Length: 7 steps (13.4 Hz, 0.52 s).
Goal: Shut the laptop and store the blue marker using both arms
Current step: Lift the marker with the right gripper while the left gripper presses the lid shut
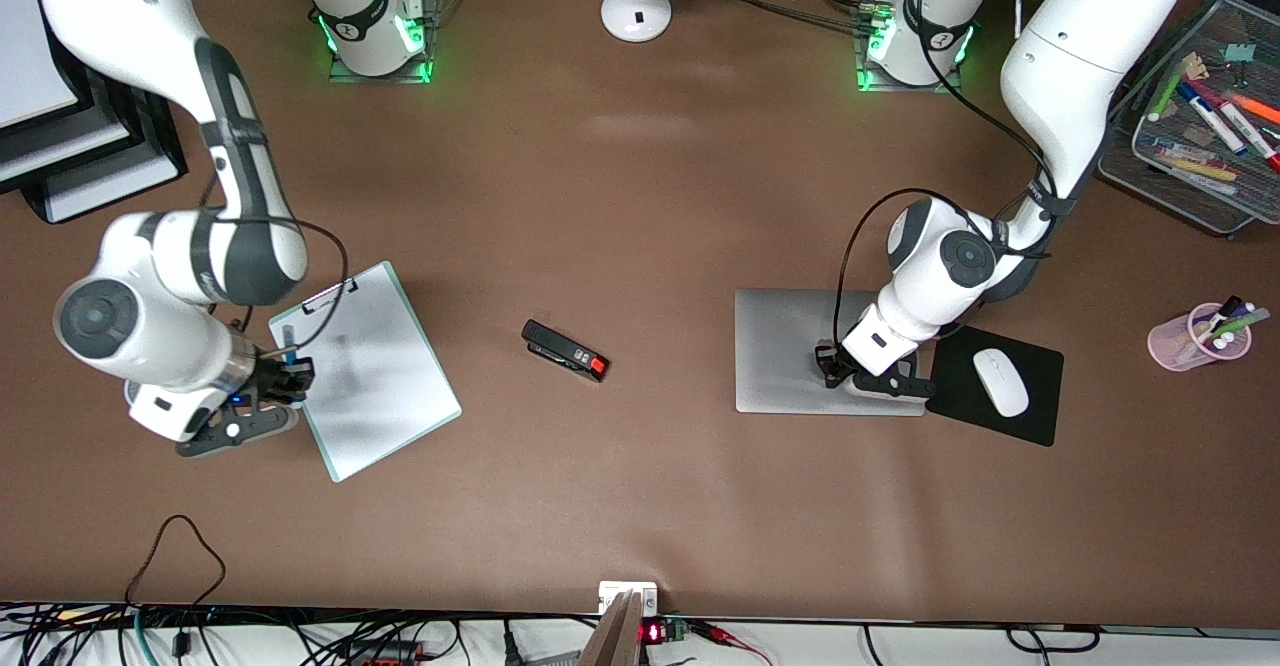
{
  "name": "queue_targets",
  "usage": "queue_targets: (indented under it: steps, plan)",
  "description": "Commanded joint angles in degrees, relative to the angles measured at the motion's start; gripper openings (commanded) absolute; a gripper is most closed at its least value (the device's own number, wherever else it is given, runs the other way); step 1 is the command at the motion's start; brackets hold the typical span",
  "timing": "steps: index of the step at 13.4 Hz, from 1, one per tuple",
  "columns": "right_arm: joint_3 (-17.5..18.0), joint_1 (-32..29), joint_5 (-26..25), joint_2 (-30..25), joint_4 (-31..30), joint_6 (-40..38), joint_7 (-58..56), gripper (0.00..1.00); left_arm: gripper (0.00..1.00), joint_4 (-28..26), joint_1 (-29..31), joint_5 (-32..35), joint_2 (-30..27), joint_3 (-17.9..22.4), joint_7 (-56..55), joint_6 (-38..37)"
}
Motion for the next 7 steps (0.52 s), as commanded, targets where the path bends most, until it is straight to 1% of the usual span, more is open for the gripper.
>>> queue_targets:
  steps: [1, 3, 4, 5, 7]
  plan:
    - [-0.1, -0.5, 0.3, -2.7, -0.2, -0.7, -4.9, 0.09, 0.02, 0.7, 0.2, 1.6, 1.5, 0.0, 0.2, 0.7]
    - [-0.1, -0.9, 0.5, -5.0, -0.2, -0.5, -9.0, 0.09, 0.02, 0.7, 0.5, 1.6, 1.4, 0.0, 0.1, 0.6]
    - [-0.2, -1.0, 0.7, -6.2, -0.2, -0.3, -11.8, 0.09, 0.02, 0.7, 0.5, 1.6, 0.1, -0.1, -0.1, -0.3]
    - [-0.2, -1.4, 1.1, -7.2, -0.1, -0.3, -15.4, 0.09, 0.02, 0.6, 0.5, 1.7, -1.8, -0.1, 0.2, -2.6]
    - [-0.4, -1.7, 1.3, -8.3, 0.0, 0.1, -21.6, 0.09, 0.02, 1.0, 0.5, 1.7, -6.1, -0.3, 3.7, -10.8]
